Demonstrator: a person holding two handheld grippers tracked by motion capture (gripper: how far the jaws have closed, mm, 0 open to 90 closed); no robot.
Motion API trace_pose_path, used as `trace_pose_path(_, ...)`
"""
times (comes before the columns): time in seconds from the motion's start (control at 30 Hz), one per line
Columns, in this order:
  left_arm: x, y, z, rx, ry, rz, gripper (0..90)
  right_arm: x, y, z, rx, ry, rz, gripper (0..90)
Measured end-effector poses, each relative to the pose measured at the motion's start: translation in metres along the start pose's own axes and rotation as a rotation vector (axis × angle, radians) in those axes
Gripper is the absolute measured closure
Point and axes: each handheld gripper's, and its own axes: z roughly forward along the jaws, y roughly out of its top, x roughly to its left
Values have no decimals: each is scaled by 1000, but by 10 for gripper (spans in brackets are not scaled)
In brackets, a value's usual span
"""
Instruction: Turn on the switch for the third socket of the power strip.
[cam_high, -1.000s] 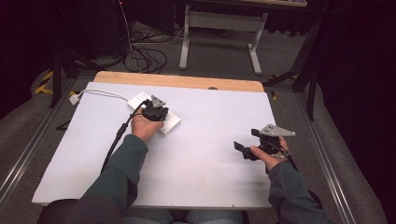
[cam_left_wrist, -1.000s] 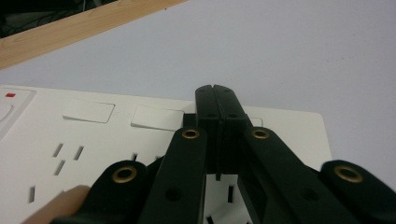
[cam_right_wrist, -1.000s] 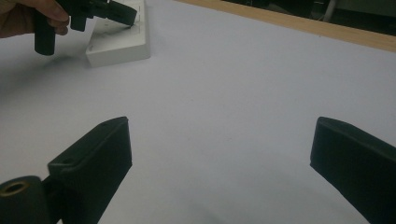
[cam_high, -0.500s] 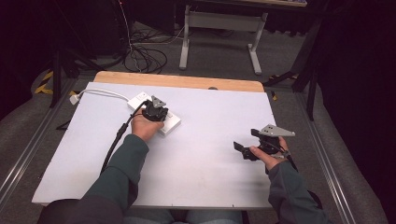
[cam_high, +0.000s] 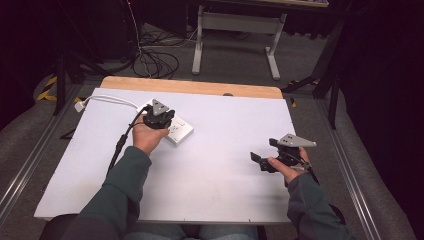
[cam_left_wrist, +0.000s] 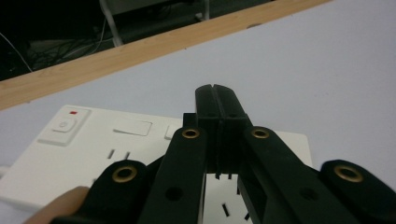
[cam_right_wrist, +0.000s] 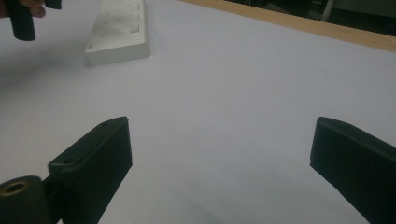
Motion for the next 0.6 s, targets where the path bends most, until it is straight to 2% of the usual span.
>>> trace_pose_path(0.2, 11, -6, -32, -59, 5, -25, 900, 0, 0, 2, 7, -5, -3, 62)
trace_pose_path(0.3, 13, -6, -42, -81, -3, -42, 900, 0, 0, 2, 10, -7, -3, 63)
trace_pose_path(0.4, 13, -6, -52, -101, -6, -37, 900, 0, 0, 2, 11, -9, -4, 64)
trace_pose_path(0.6, 17, -8, -74, -148, -6, -58, 900, -1, 0, 1, 6, -10, -3, 65)
